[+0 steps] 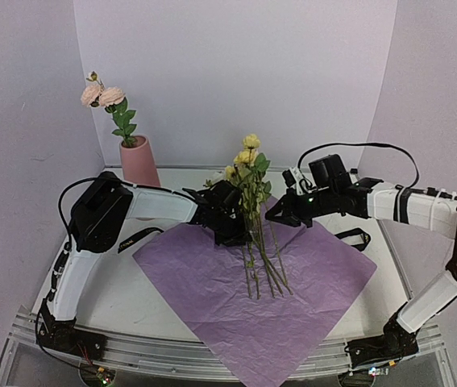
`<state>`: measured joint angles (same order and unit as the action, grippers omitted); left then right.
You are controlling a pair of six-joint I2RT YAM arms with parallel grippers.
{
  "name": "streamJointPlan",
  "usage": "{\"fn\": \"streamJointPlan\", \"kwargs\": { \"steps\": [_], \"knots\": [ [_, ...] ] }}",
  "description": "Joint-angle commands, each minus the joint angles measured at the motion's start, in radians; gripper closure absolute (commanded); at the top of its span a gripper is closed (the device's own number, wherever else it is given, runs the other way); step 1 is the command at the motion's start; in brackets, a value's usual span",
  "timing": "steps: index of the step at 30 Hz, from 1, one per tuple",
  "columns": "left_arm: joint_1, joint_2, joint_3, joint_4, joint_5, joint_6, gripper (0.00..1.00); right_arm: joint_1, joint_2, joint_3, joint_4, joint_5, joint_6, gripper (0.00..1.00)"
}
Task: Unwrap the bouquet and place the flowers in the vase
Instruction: Pick up the fake flower from the wrapping paper.
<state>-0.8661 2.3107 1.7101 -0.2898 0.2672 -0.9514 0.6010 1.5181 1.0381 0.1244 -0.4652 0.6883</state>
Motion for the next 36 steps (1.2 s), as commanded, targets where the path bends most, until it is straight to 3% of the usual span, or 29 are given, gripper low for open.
{"fn": "streamJointPlan", "kwargs": {
  "steps": [1,17,22,29,36],
  "knots": [
    [-0.004,-0.002,-0.012,-0.009,-0.016,-0.037,0.76,0.005,-0.084,0.007,-0.061,0.124,-0.053,0.93],
    [-0.005,-0.138,-0.070,-0.009,-0.074,-0.005,0.71,0.005,-0.162,0.122,-0.301,0.393,-0.244,0.93],
    [-0.007,-0.204,-0.081,-0.009,-0.072,0.000,0.67,0.005,-0.090,0.125,-0.355,0.365,-0.242,0.97],
    [-0.007,-0.267,-0.072,-0.009,-0.026,0.010,0.59,0.005,-0.070,0.044,-0.363,0.405,-0.147,1.00],
    [-0.008,-0.315,-0.024,0.004,0.043,-0.014,0.44,0.005,-0.101,0.114,-0.358,0.433,-0.165,1.00]
  ]
}}
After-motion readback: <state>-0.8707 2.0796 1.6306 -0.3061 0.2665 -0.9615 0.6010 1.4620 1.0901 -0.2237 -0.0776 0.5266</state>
